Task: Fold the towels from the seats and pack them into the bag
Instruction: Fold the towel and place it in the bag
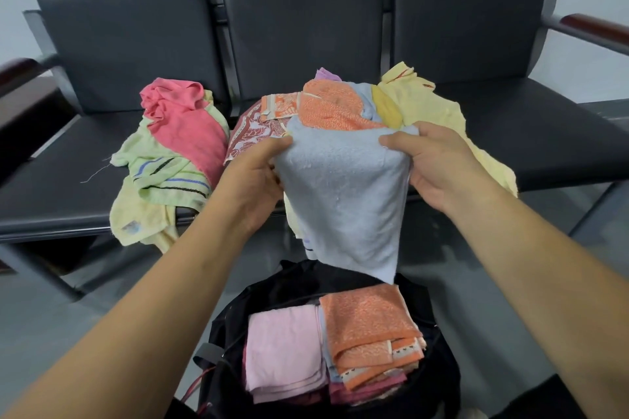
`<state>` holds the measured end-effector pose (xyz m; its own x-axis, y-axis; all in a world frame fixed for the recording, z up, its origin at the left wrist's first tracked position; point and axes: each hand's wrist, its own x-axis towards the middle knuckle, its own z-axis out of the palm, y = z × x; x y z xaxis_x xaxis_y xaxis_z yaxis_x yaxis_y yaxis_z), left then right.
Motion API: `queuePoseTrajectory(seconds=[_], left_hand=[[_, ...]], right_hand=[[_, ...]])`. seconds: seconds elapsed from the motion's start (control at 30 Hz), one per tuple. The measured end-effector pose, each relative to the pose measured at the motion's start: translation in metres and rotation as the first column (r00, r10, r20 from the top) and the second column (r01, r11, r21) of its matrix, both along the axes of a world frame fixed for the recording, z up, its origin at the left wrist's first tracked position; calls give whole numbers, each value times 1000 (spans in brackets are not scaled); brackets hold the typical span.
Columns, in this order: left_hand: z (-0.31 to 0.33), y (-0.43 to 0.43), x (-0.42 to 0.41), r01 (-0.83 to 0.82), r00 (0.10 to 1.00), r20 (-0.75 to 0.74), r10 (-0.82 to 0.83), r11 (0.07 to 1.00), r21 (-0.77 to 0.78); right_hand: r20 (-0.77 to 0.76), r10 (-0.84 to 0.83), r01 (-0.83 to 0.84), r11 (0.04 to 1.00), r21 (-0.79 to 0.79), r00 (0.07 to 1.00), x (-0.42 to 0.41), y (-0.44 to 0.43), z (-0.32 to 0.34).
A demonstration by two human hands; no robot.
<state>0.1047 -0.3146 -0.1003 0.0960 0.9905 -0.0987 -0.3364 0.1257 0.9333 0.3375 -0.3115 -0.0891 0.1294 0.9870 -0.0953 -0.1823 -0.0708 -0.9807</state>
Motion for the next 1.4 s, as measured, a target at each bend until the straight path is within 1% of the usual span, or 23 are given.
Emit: queuePoseTrajectory(seconds=[0.1,0.23,0.27,0.3,0.33,0.4,0.47,0.57,0.63,0.7,0.8,0.87,0.9,0.97,1.0,1.03,1.07,1.1,1.13,1.23,1.27,1.33,1.4], left_hand=[[-1,4,-3,-59,997,-53,62,997,58],[2,6,-8,-99,992,-68,106,990,105],[2,5,-10,-111,986,-113,123,988,110],[2,5,-14,-120,965,-216,147,983,136],[4,3,-16,-107,923,-347,169,976,189],[6,3,-23,1,800,-570,188,949,315],[8,2,-26,90,662,-713,230,920,381],[10,1,-28,124,484,-805,343,884,451],[9,1,-28,110,410,-818,403,869,483],[6,2,-28,107,383,-809,445,849,517],[3,4,-26,70,419,-773,477,831,551],[4,3,-22,33,507,-732,456,838,545],[5,2,-20,9,579,-691,432,845,535],[8,-2,-17,-43,741,-570,356,871,489],[9,-4,-15,-62,796,-515,318,889,453],[9,-5,-14,-67,821,-492,291,904,423],[9,-7,-13,-56,824,-497,271,913,405],[8,-6,-13,-26,826,-510,239,921,388],[8,-7,-11,19,834,-519,188,930,367],[5,-8,-6,105,863,-497,87,933,345],[5,-9,-4,107,871,-484,82,931,349],[4,-10,-3,106,912,-409,34,944,314],[6,-11,-7,209,940,-307,-148,962,174]], right_hand=[[-30,11,-11,1000,-15,999,-1,3,-1],[-230,151,-177,979,-98,961,3,6,-3],[-236,196,-224,969,-100,952,4,5,-4],[-212,211,-235,967,-94,954,5,5,-6],[-158,196,-209,975,-73,968,6,5,-6],[71,110,-111,994,9,991,8,4,-5],[387,17,-68,991,119,922,9,2,-2],[681,-71,-113,969,221,729,8,-2,6],[775,-126,-135,955,263,619,7,-4,8],[824,-166,-132,951,279,542,7,-4,8],[840,-208,-130,942,310,501,7,-4,8],[800,-227,-108,934,340,555,8,-3,8],[747,-230,-86,930,357,623,8,-3,8],[524,-131,-72,934,349,842,7,-3,10],[331,-1,-113,940,323,944,5,-6,11],[139,142,-178,938,298,980,2,-7,10],[6,256,-246,924,294,967,-1,-9,8],[-15,328,-309,903,297,945,-5,-8,3],[46,378,-374,882,288,925,-8,-7,0],[359,415,-498,849,177,836,-23,-10,-9],[401,395,-489,856,165,826,-27,-10,-12],[332,343,-416,891,182,879,-35,-12,-13],[59,314,-320,931,175,948,-39,-14,-6]])
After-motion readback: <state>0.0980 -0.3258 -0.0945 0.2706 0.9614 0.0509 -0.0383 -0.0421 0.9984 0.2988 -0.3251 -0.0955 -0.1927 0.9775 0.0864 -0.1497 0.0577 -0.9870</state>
